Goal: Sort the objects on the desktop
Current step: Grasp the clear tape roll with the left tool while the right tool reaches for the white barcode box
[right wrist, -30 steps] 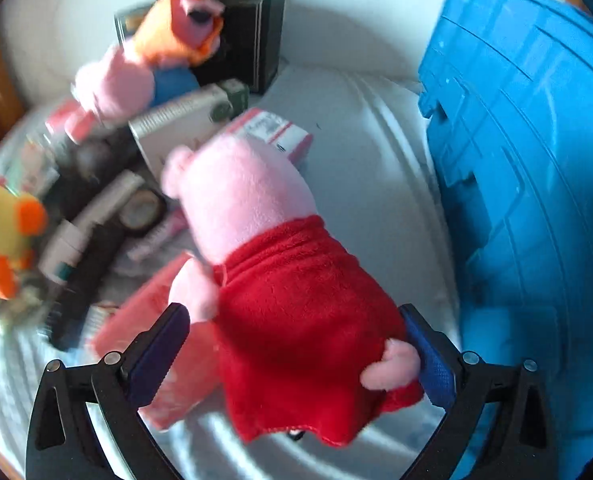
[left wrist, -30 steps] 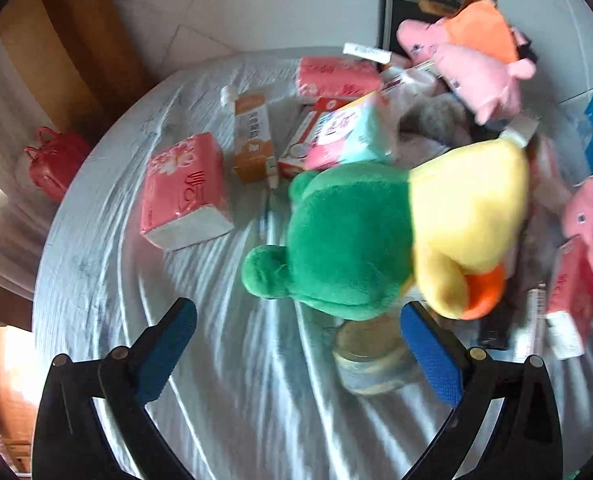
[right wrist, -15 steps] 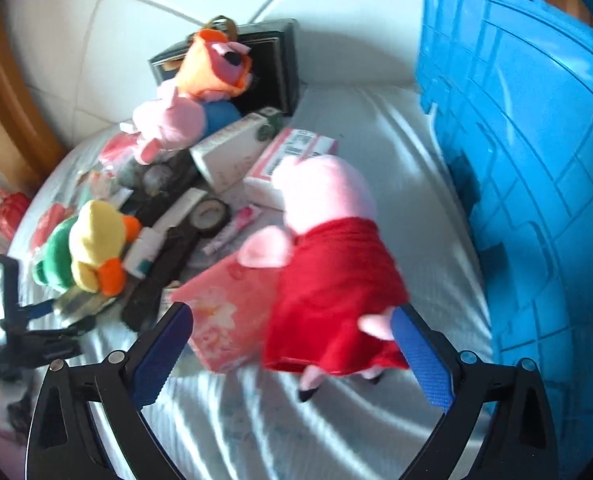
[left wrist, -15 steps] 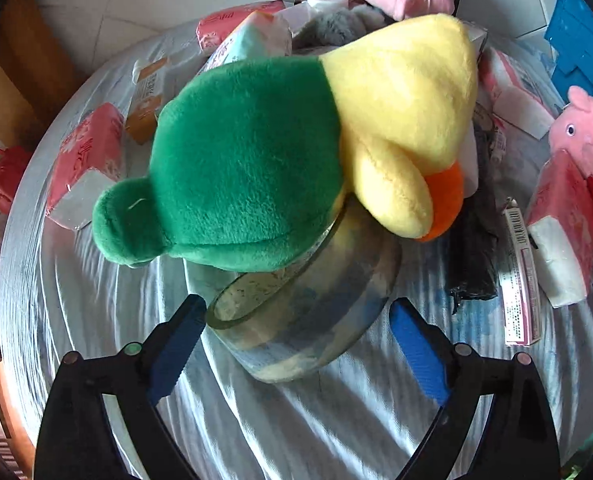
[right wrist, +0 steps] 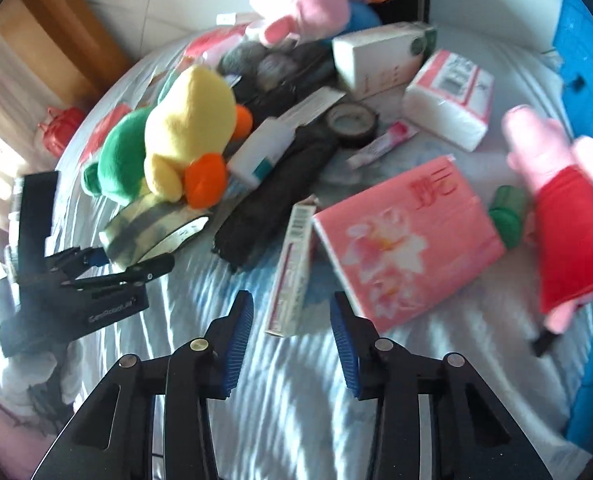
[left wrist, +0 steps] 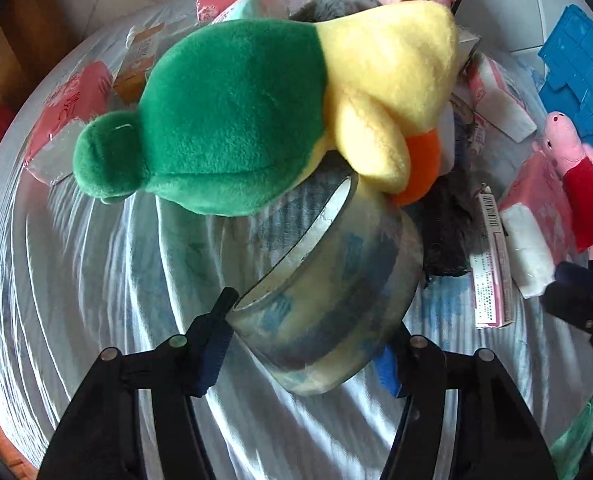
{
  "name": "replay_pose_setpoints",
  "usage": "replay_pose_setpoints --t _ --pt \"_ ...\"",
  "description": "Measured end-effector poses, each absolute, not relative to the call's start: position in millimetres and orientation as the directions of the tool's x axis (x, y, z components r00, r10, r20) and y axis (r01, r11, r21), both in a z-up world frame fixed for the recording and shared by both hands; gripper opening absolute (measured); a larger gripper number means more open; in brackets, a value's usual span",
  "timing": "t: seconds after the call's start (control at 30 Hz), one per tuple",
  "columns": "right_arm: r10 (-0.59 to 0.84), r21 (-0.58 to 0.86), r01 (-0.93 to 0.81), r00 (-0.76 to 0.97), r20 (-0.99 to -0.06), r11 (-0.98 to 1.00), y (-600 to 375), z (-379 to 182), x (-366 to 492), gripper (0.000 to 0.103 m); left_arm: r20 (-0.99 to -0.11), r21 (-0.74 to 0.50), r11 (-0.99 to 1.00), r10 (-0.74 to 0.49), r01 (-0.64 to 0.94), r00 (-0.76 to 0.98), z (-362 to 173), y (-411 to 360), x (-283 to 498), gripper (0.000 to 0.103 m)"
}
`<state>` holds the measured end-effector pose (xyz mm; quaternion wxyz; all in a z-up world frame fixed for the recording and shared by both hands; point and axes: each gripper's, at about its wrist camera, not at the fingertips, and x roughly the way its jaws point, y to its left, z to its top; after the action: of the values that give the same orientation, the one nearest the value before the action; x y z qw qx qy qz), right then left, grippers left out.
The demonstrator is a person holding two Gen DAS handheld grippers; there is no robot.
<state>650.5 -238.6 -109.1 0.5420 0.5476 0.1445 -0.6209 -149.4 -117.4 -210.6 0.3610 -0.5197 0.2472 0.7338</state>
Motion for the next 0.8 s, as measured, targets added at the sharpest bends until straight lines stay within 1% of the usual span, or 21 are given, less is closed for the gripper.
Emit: replay_pose_setpoints --t 0.07,0.23,0.37,0.4,0.43,0.47,0.57,0.63,0.7,0.73,0.77,0.8 --pt "-0.501 0.435 0.819 0.215 -0.838 -0.375 -246.3 -120.0 654.9 0.04 -0.938 -0.018 -0.608 0.286 -0.794 -0.198 -207.6 -116.1 -143.7 0.057" --pt "-0.452 0.39 0.825 0.188 -0.872 -0.409 -264.7 -141.6 659.2 0.04 -0.939 0.007 -0.549 0.283 -0.836 -0.194 -208.8 -107.2 -124.5 0.057" --pt "-0.426 0.366 0.827 0.173 -0.888 -0.427 -267.4 -151.8 662.0 0.04 -0.922 0.063 -0.512 0.298 -0.857 -0.246 -198.5 -105.0 -107.7 0.058" --pt "-0.426 0.368 0.825 0.174 -0.888 -0.43 -266.2 -152.9 662.0 0.04 -0.919 0.074 -0.504 0.301 -0.861 -0.256 -196.8 -102.9 -105.7 0.058" --pt "-0.428 0.369 0.824 0.174 -0.887 -0.43 -265.1 -153.3 662.0 0.04 -0.918 0.076 -0.494 0.305 -0.866 -0.255 -196.4 -101.6 -109.7 0.061" --pt "-0.428 0.367 0.823 0.171 -0.888 -0.433 -264.3 -153.3 662.0 0.043 -0.921 0.077 -0.485 0.3 -0.871 -0.248 -197.9 -98.6 -109.6 0.065" --pt "-0.429 0.364 0.823 0.165 -0.888 -0.437 -264.0 -153.3 663.3 0.053 -0.93 0.08 -0.457 0.286 -0.886 -0.232 -207.3 -85.0 -107.7 0.066" --pt "-0.421 0.342 0.826 0.143 -0.896 -0.449 -263.9 -154.5 663.9 0.052 -0.935 0.067 -0.448 0.283 -0.891 -0.213 -211.0 -88.9 -109.5 0.066" --pt "-0.419 0.338 0.824 0.136 -0.898 -0.455 -262.6 -157.3 662.5 0.048 -0.941 0.016 -0.447 0.295 -0.895 -0.164 -214.1 -89.5 -110.1 0.048" --pt "-0.422 0.343 0.821 0.14 -0.896 -0.456 -261.6 -157.8 662.2 0.034 -0.942 0.004 -0.446 0.298 -0.895 -0.153 -213.7 -90.0 -109.4 0.039" --pt "-0.426 0.35 0.823 0.148 -0.893 -0.448 -260.7 -157.9 662.7 0.018 -0.94 0.013 -0.445 0.299 -0.895 -0.163 -212.1 -90.2 -107.5 0.033" --pt "-0.428 0.359 0.822 0.158 -0.89 -0.443 -259.6 -158.0 663.4 0.018 -0.937 0.029 -0.446 0.299 -0.895 -0.179 -209.7 -90.9 -106.0 0.033"
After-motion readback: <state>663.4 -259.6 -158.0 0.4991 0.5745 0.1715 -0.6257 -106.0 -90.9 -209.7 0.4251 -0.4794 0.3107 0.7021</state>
